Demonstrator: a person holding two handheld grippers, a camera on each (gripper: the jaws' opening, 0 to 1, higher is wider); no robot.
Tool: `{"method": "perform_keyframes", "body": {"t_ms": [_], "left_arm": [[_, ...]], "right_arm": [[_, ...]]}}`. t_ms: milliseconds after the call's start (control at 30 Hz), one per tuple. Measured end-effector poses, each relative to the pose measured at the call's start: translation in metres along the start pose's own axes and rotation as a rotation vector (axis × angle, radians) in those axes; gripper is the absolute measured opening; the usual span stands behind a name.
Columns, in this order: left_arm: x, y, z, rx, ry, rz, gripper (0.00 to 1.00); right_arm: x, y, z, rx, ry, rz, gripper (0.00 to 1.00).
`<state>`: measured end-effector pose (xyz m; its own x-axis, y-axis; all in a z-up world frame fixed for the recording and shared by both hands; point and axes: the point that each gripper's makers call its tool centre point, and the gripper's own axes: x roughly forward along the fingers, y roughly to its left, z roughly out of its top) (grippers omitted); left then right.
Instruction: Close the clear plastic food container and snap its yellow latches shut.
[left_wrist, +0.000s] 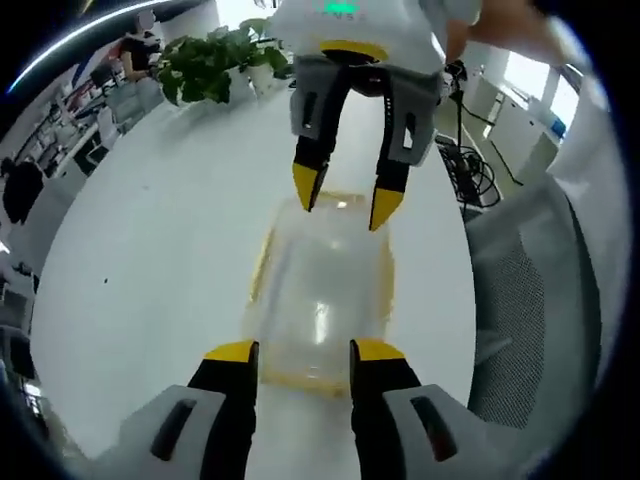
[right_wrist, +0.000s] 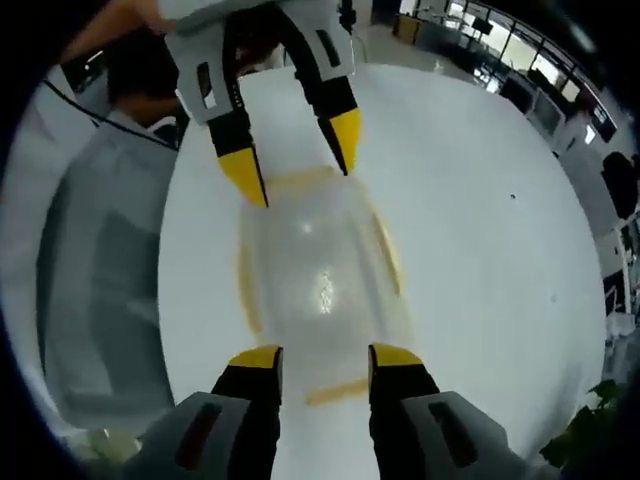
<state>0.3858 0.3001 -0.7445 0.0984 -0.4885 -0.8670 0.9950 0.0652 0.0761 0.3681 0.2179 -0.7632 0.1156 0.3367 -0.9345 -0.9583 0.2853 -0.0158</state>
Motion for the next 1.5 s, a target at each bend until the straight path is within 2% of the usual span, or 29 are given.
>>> {"method": "perform_keyframes", "body": {"t_ms": [133, 400, 633, 1000, 1500], "left_arm": [[0.002, -0.003, 0.003, 0.046, 0.001, -0.019, 0.36], [0.007, -0.003, 0.009, 0.067, -0.006, -0.029, 0.35], [0.014, -0.006, 0.015, 0.087, -0.015, -0.035, 0.35], [0.018, -0.007, 0.028, 0.082, -0.048, -0.034, 0.35], [0.024, -0.011, 0.030, 0.043, -0.061, -0.038, 0.35]], "right_arm": [[-0.001, 0.000, 0.002, -0.008, -0.003, -0.002, 0.33], [0.002, -0.001, 0.007, -0.034, -0.018, 0.005, 0.32], [0.004, 0.000, 0.021, -0.065, -0.044, 0.015, 0.29], [0.009, 0.001, 0.037, -0.080, -0.090, 0.024, 0.30], [0.011, -0.010, 0.040, -0.059, -0.115, 0.028, 0.30]]}}
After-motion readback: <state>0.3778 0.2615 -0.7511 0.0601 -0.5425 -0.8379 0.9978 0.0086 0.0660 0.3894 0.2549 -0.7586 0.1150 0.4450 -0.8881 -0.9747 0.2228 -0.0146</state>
